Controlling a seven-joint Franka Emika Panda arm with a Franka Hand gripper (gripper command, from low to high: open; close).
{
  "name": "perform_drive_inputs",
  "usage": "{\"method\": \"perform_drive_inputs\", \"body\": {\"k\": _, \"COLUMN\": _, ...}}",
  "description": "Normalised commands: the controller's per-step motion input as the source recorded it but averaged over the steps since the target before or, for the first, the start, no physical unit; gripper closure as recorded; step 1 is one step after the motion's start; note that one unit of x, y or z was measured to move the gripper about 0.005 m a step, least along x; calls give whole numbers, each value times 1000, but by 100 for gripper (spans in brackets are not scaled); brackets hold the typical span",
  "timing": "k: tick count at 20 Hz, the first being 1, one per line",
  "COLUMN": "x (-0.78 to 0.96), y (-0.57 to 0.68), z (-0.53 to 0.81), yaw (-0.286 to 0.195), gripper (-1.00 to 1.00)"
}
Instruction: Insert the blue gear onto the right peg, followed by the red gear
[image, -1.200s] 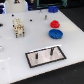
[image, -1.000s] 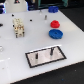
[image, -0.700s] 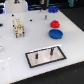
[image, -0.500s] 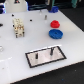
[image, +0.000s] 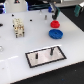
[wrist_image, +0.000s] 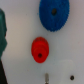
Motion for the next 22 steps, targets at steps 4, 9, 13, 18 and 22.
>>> {"method": "perform_drive_inputs", "body": {"k": 4, "x": -170, "y": 31, "z": -522, "yaw": 0, "gripper": -100}}
{"method": "perform_drive_inputs", "body": {"k": 9, "x": -174, "y": -5, "z": -463, "yaw": 0, "gripper": -100}}
{"method": "perform_drive_inputs", "body": {"k": 13, "x": -239, "y": -108, "z": -433, "yaw": 0, "gripper": -100}}
{"method": "perform_drive_inputs", "body": {"k": 18, "x": -286, "y": -130, "z": -404, "yaw": 0, "gripper": -100}}
{"method": "perform_drive_inputs", "body": {"k": 22, "x": -290, "y": -114, "z": -351, "yaw": 0, "gripper": -100}}
